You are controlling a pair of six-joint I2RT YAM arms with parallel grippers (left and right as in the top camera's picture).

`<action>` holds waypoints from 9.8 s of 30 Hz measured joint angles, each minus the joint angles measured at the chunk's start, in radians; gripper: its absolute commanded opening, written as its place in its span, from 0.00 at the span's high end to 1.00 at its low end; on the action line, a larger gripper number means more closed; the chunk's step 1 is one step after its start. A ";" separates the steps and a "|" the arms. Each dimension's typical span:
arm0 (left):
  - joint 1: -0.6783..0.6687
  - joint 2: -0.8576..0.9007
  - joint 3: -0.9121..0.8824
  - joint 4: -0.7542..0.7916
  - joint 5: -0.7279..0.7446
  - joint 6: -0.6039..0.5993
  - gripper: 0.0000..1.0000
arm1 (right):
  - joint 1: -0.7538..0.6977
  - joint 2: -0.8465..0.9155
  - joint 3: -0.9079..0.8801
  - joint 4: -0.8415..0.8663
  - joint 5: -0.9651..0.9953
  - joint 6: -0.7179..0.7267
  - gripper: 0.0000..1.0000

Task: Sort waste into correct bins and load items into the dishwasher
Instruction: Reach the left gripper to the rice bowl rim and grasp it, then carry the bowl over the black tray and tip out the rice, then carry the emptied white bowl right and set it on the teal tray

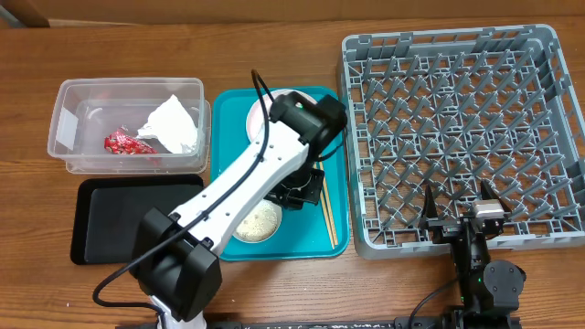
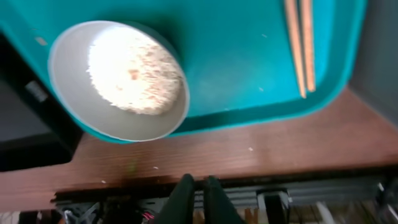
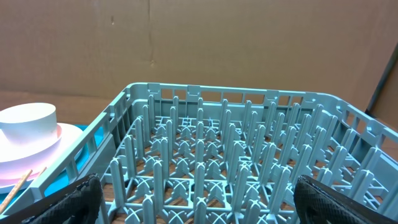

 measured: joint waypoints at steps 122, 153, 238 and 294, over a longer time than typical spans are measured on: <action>1.207 -0.459 -0.610 0.438 0.779 0.499 0.96 | 0.000 0.000 0.000 0.000 0.000 0.000 0.00; 1.604 -0.459 -0.797 0.566 1.188 0.639 0.96 | 0.000 0.000 0.000 0.000 0.000 0.000 0.00; 1.365 -0.459 -0.762 0.426 1.231 0.566 0.96 | 0.000 0.000 0.000 -0.001 0.000 0.000 0.00; 0.180 -0.242 -0.522 0.566 -0.064 -0.077 0.65 | 0.000 0.000 0.000 -0.001 0.000 0.000 0.00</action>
